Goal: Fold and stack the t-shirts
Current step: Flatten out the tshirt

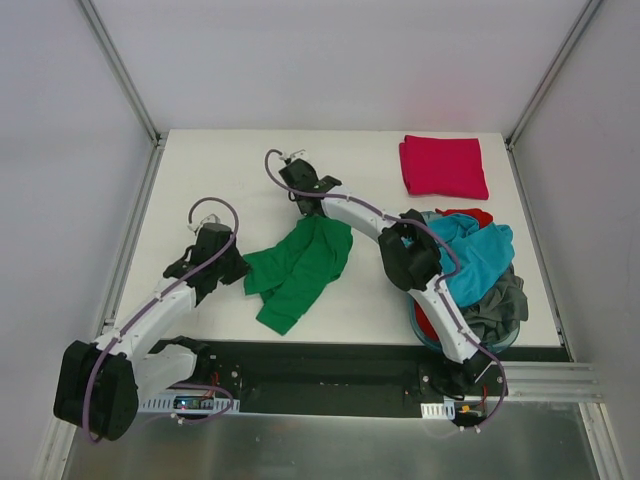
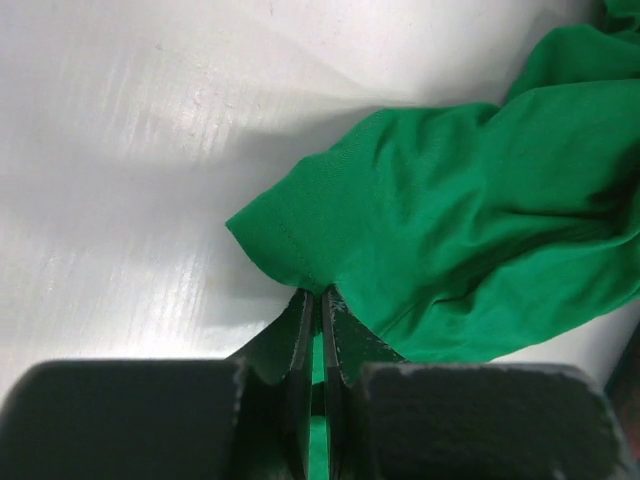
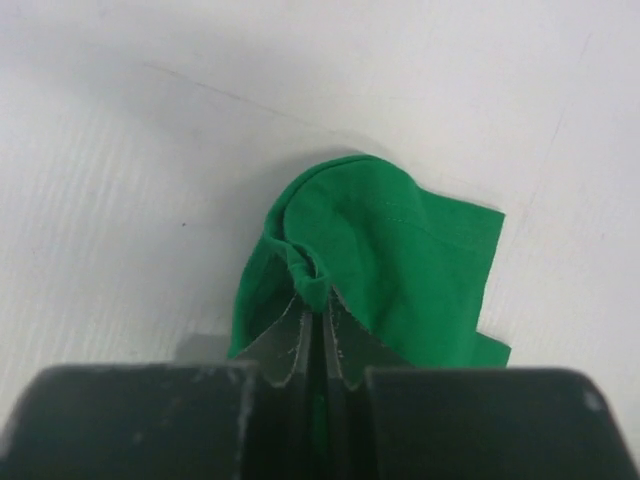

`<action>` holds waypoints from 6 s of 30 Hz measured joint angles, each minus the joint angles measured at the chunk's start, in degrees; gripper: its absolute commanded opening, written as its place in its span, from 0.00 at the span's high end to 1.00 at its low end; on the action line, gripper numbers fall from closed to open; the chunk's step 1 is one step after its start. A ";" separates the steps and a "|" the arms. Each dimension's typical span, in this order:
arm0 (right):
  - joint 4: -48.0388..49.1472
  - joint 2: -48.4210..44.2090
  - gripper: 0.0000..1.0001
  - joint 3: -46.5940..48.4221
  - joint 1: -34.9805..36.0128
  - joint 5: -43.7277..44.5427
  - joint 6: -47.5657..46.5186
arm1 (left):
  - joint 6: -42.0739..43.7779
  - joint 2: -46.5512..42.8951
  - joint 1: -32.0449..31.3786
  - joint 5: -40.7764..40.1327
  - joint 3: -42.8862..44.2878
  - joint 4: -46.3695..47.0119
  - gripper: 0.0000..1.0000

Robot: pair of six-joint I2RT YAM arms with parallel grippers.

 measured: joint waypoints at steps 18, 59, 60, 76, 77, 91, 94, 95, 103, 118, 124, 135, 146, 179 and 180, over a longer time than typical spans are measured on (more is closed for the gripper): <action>2.05 -49.07 0.99 -3.58 -4.92 6.51 -7.26 | 8.57 -15.39 0.22 -17.05 37.64 -6.54 1.00; -1.49 -79.01 0.99 -19.32 -5.73 -2.01 -5.51 | 21.59 -13.92 0.22 -37.29 52.92 -7.89 1.00; -1.51 -77.88 0.99 -18.51 -6.19 -1.73 -5.57 | 22.03 -11.39 0.26 -37.38 54.40 -7.32 1.00; -1.68 -46.34 0.99 5.44 -20.63 -13.27 -3.39 | 32.48 30.53 10.51 -27.63 92.94 -7.58 1.00; -0.72 -48.13 0.99 2.38 -20.68 -14.01 -2.99 | 32.48 28.96 11.13 -27.39 91.34 -6.97 1.00; 3.82 -70.62 0.99 -53.09 -20.65 -26.12 10.14 | 21.00 5.88 17.14 -23.87 34.53 -10.03 1.00; 4.52 -67.71 0.99 -59.25 -20.65 -29.64 12.31 | 18.34 12.13 17.14 -23.63 33.00 -11.45 1.00; 4.74 -65.61 0.99 -59.82 -20.65 -30.58 12.96 | 17.86 15.43 17.14 -23.58 33.83 -11.65 1.00; 10.32 -45.35 0.98 -56.63 -18.93 -33.68 17.66 | 16.72 47.23 17.14 -23.52 55.17 -16.72 0.84; 11.61 -45.42 0.73 -56.68 -3.34 -12.68 28.50 | 11.15 41.40 16.92 -15.80 48.85 -20.92 0.10; 12.44 -57.57 0.51 -64.54 -2.93 -9.16 31.36 | 1.92 12.72 10.27 -13.99 19.98 -20.41 0.10; 12.79 -73.94 0.04 -78.95 -1.20 -6.60 31.04 | -7.04 6.45 6.95 -8.13 1.40 -16.39 0.25; 15.56 -81.35 0.04 -81.48 -1.49 -3.02 27.08 | -8.02 16.61 6.19 -5.62 6.12 -8.00 0.35; 11.50 -70.79 0.01 -73.42 0.98 -8.72 14.93 | -9.53 -5.68 20.59 -18.99 -3.74 -8.13 1.00; 11.43 -68.57 0.01 -72.00 1.64 -9.38 14.32 | -9.49 -5.86 20.63 -18.99 -3.80 -8.33 1.00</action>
